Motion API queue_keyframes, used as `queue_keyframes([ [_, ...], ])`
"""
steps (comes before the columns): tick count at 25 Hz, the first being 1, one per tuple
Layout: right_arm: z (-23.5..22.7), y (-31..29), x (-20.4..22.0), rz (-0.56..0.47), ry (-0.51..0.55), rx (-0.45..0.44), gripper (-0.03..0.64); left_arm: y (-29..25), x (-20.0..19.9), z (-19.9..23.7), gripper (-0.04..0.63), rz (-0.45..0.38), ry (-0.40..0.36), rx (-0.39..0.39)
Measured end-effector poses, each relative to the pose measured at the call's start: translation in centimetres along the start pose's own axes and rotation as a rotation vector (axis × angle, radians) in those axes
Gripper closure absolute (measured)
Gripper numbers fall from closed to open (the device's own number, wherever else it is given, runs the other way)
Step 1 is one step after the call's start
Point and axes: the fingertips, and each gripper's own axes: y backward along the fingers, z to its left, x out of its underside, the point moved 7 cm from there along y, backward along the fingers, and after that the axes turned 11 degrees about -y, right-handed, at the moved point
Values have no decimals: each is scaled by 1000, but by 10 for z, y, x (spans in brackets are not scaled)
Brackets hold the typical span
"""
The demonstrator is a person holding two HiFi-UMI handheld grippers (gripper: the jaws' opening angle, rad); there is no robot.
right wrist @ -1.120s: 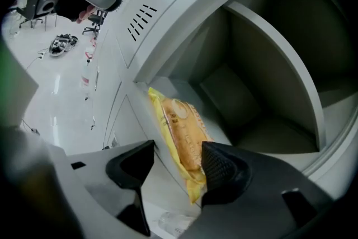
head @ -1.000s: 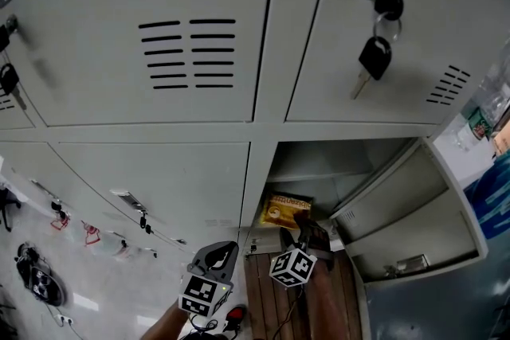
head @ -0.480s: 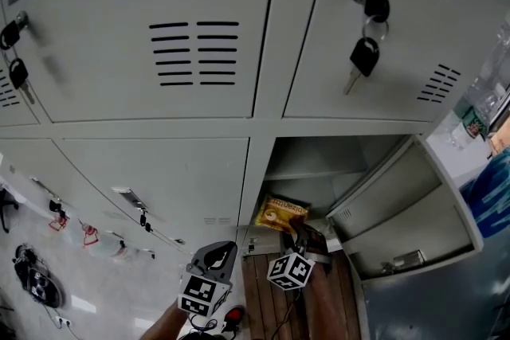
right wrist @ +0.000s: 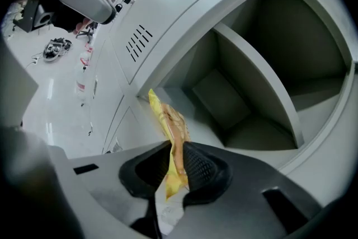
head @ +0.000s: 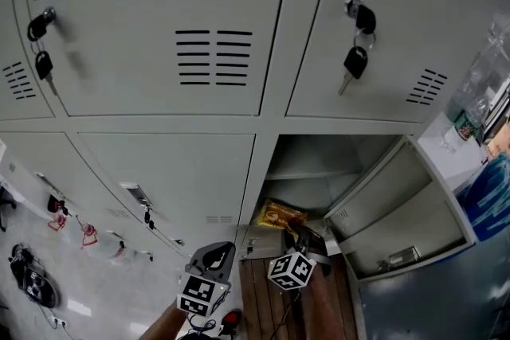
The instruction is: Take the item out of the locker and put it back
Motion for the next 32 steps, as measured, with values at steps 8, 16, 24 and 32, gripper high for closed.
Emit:
queue_keyframes([
  [8, -16, 26, -11, -76, -82, 71, 554, 9, -14, -3, 572, -47, -20, -5],
  [16, -45, 86, -23, -227, -310, 163, 554, 22, -34, -6, 572, -107, -50, -11],
  [24, -45, 160, -24, -392, -556, 202, 554, 40, -48, -15, 572, -155, -62, 2],
  [32, -19, 199, 3, -459, -752, 192, 554, 47, -49, -28, 573, -154, -81, 26],
])
